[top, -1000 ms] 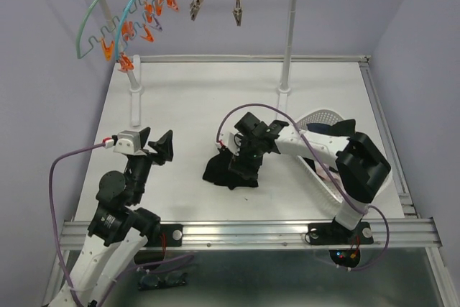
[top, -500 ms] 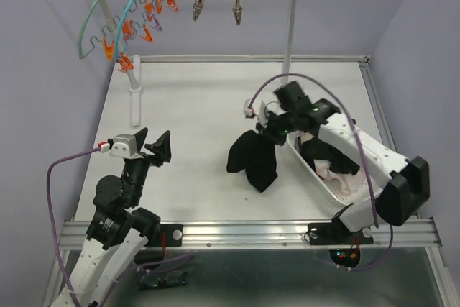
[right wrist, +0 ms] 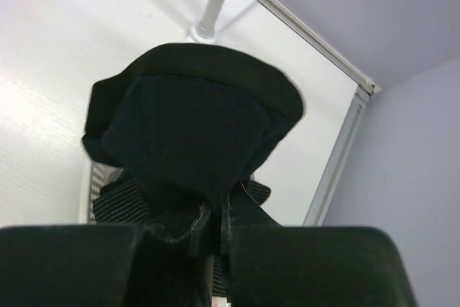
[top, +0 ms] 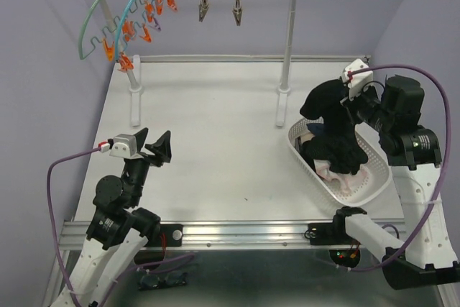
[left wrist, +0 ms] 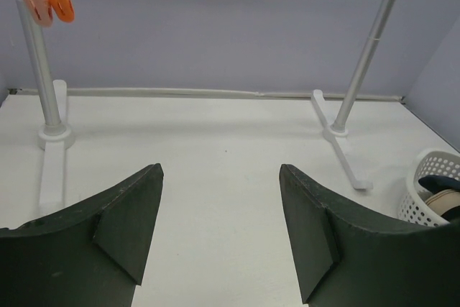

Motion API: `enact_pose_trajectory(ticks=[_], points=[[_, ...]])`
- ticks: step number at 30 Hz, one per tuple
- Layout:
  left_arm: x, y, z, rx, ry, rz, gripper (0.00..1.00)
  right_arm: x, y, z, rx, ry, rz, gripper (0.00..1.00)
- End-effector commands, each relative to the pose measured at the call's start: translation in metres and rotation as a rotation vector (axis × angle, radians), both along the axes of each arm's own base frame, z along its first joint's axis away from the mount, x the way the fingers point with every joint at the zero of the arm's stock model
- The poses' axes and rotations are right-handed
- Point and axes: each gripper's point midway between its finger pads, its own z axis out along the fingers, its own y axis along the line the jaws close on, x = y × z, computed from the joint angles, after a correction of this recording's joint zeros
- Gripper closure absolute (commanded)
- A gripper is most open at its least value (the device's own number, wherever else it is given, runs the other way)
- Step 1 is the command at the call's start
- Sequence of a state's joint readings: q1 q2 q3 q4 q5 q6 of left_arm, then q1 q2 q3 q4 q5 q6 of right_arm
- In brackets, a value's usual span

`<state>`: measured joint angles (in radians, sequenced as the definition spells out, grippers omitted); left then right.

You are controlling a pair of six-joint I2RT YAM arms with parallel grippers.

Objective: Remove the underwear clipped to the hanger
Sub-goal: Place the underwear in the bin.

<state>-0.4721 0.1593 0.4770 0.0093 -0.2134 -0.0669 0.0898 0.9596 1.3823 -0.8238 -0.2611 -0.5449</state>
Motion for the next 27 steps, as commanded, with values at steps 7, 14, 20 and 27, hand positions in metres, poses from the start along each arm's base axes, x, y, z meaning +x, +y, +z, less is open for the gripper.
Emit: enact_pose_trajectory(ticks=[7, 14, 20, 27], points=[[-0.001, -0.001, 0.01, -0.001, -0.044, -0.01, 0.23, -0.009, -0.038, -0.06, -0.076, 0.121, -0.198, 0.99], [-0.003, -0.001, 0.011, -0.002, -0.052, -0.014, 0.23, -0.024, -0.05, -0.177, -0.182, 0.383, -0.206, 0.92], [-0.002, -0.006, 0.009, 0.007, -0.048, -0.034, 0.23, -0.041, -0.053, -0.257, -0.212, 0.53, -0.191, 0.91], [-0.002, -0.007, 0.01, 0.009, -0.05, -0.039, 0.23, -0.047, -0.065, -0.301, -0.24, 0.627, -0.204, 0.88]])
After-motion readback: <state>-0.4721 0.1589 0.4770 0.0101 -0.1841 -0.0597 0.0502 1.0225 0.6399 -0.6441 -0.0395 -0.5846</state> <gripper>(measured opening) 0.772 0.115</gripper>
